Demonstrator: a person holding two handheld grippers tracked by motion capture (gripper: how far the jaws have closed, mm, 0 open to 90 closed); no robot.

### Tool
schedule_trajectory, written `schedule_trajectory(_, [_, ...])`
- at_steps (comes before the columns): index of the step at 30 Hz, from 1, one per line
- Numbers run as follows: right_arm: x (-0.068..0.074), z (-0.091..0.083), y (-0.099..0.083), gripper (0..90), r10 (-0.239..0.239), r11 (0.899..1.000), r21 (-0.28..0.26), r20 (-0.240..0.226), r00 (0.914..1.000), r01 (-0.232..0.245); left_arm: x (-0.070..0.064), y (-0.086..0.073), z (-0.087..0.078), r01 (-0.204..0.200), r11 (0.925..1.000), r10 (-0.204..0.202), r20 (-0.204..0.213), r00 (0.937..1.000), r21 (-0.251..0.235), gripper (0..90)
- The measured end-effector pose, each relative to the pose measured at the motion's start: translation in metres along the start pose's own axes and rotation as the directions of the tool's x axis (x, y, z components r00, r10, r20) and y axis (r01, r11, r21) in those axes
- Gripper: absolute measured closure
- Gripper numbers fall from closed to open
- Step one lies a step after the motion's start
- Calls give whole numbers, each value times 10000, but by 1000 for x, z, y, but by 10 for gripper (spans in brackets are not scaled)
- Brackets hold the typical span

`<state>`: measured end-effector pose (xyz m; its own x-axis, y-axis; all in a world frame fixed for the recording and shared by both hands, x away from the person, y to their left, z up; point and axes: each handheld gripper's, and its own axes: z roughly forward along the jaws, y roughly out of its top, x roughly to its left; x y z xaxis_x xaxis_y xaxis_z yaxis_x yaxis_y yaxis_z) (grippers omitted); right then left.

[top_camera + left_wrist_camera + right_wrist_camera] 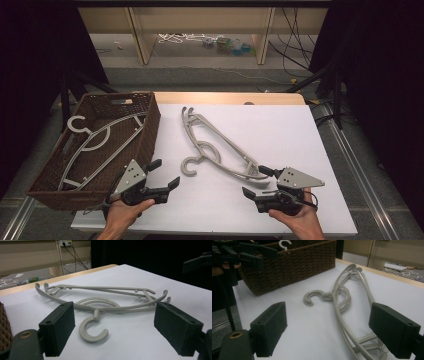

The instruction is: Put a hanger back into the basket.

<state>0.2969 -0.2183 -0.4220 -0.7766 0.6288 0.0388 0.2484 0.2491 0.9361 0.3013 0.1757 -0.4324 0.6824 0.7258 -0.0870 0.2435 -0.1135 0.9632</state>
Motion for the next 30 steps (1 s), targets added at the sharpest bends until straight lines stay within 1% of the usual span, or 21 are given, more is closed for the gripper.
schedule_trajectory(1, [1, 2, 0, 160, 67, 9997, 217, -48, 10000, -66, 0, 0, 0, -115, 9999, 115, -37, 9999, 75, 169])
schedule_trajectory(2, [1, 4, 0, 160, -31, 9998, 174, 62, 10000, 30, 0, -1, 0, -87, 9999, 87, -62, 9999, 114, 170])
schedule_trajectory(5, [0, 14, 3, 160, -363, 9980, 520, -49, 9993, 365, 0, -3, 1, -135, 9998, 136, -102, 9999, 176, 169])
schedule_trajectory(6, [0, 14, 3, 160, -363, 9980, 520, -49, 9993, 365, 0, -3, 1, -135, 9998, 136, -102, 9999, 176, 169])
schedule_trajectory(7, [-1, 22, 6, 160, -545, 9935, 995, -85, 9985, 551, 0, -4, 1, -66, 9998, 68, -94, 9999, 198, 169])
schedule_trajectory(10, [-5, 37, 11, 167, -1181, 9817, 1500, -28, 9930, 1171, 1, -5, 2, -43, 9999, 43, -52, 10000, 106, 170])
schedule_trajectory(11, [-7, 43, 12, 166, -1397, 9751, 1733, -27, 9902, 1381, 1, -4, 0, -100, 9998, 103, -126, 9999, 177, 170])
schedule_trajectory(13, [-10, 54, 16, 174, -1472, 9631, 2248, -212, 9889, 1481, 1, -4, 0, -116, 9997, 119, -132, 9998, 194, 170])
schedule_trajectory(14, [-13, 60, 17, 178, -1514, 9604, 2344, -161, 9883, 1509, 1, -4, 0, -149, 9997, 151, -103, 9998, 183, 170])
schedule_trajectory(15, [-15, 66, 18, 183, -1486, 9547, 2569, -257, 9886, 1502, 1, -4, 0, -115, 9998, 118, -135, 9998, 181, 170])
schedule_trajectory(16, [-17, 72, 18, 199, -1550, 9522, 2620, -279, 9875, 1569, 1, -4, 0, -116, 9998, 118, -133, 9998, 174, 170])
schedule_trajectory(19, [-20, 86, 20, 218, -1890, 9296, 3155, -359, 9813, 1906, 2, -4, 0, -54, 9999, 56, -130, 9999, 155, 170])
schedule_trajectory(21, [-20, 96, 21, 241, -2023, 9133, 3500, -538, 9778, 2082, 2, -4, 0, -43, 9999, 44, -122, 9999, 155, 170])
schedule_trajectory(22, [-20, 102, 20, 248, -2096, 9027, 3719, -595, 9760, 2165, 2, -4, 0, -58, 9998, 60, -118, 9999, 166, 170])
schedule_trajectory(23, [-20, 105, 19, 255, -2106, 8967, 3852, -625, 9756, 2182, 2, -4, 0, -70, 9998, 72, -112, 9999, 173, 170])
schedule_trajectory(24, [-20, 110, 18, 278, -2249, 8870, 3994, -643, 9723, 2316, 2, -4, 0, -68, 9998, 69, -107, 9999, 173, 170])
schedule_trajectory(25, [-20, 114, 18, 303, -2249, 8794, 4146, -711, 9718, 2338, 2, -4, 0, -57, 9998, 58, -101, 9999, 165, 170])
schedule_trajectory(27, [-22, 123, 15, 333, -2140, 8670, 4446, -761, 9739, 2253, 2, -5, 0, -69, 9998, 71, -90, 9999, 180, 170])
schedule_trajectory(28, [-24, 128, 15, 361, -2180, 8596, 4556, -824, 9725, 2314, 2, -5, 0, -69, 9998, 71, -90, 9999, 180, 170])
schedule_trajectory(29, [-25, 130, 14, 386, -2095, 8577, 4626, -840, 9742, 2244, 1, -5, 0, -80, 9998, 82, -85, 9999, 196, 170])
schedule_trajectory(30, [-27, 134, 14, 405, -2133, 8538, 4672, -885, 9730, 2297, 2, -4, 0, -85, 9998, 86, -93, 9999, 185, 170])
